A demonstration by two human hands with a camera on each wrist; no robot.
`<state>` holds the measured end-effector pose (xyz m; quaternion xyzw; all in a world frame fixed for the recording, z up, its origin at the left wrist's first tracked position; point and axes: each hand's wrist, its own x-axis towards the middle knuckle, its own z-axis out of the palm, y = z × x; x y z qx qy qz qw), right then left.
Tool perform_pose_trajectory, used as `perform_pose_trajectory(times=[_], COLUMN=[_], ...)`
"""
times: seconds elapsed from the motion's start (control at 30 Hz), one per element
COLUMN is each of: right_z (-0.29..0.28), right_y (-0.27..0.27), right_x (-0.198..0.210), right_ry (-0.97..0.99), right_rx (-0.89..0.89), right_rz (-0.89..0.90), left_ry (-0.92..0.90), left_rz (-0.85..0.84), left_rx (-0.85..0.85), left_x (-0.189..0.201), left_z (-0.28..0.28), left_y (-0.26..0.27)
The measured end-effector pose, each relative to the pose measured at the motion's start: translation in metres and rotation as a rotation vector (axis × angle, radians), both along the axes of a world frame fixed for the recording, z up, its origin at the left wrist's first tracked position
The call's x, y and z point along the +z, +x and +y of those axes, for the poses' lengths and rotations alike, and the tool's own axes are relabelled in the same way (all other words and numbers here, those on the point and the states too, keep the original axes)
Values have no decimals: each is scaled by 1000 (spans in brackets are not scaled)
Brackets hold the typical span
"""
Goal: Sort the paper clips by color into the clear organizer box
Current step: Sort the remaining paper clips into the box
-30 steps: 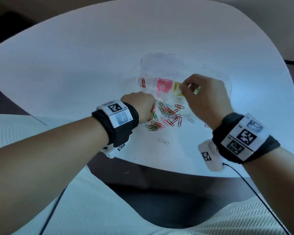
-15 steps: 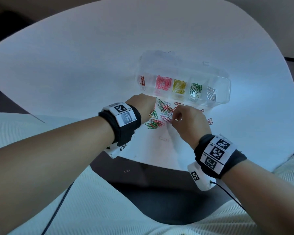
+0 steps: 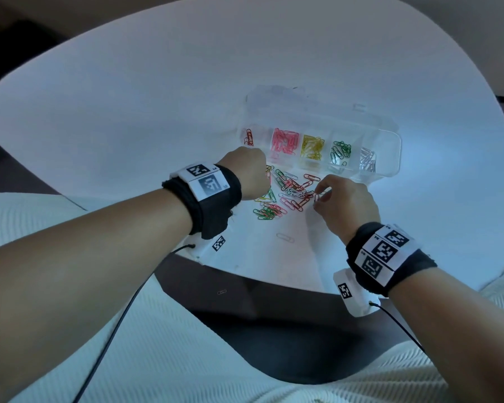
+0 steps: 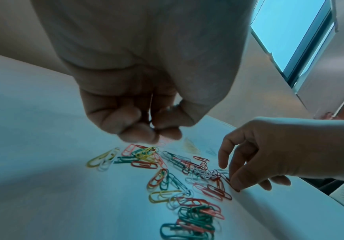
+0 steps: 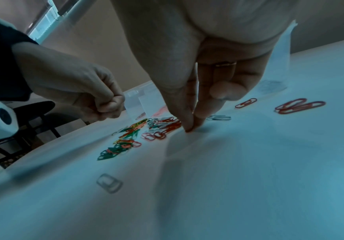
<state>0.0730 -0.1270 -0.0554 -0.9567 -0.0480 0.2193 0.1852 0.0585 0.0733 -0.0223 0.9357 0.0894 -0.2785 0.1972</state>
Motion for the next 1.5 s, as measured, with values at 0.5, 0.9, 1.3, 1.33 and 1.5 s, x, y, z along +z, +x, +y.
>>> perform_pose_trajectory(times=[0.5, 0.9, 1.3, 1.33, 1.5], right_z=[-10, -19, -20, -19, -14], right_y=[3, 6, 8, 8, 9], right_x=[1, 12, 8, 9, 18], right_ry=[96, 827, 909, 919, 972], right_rx=[-50, -572, -622, -618, -558], right_rz=[85, 492, 599, 615, 654], left_ry=[177, 105, -187, -243, -406], left_rz=[-32, -48, -23, -26, 27], left_rx=[-160, -74, 153, 189, 337], left_x=[-14, -13, -6, -5, 1], left_z=[-4, 4, 8, 7, 0], left_y=[-12, -7, 0, 0, 1])
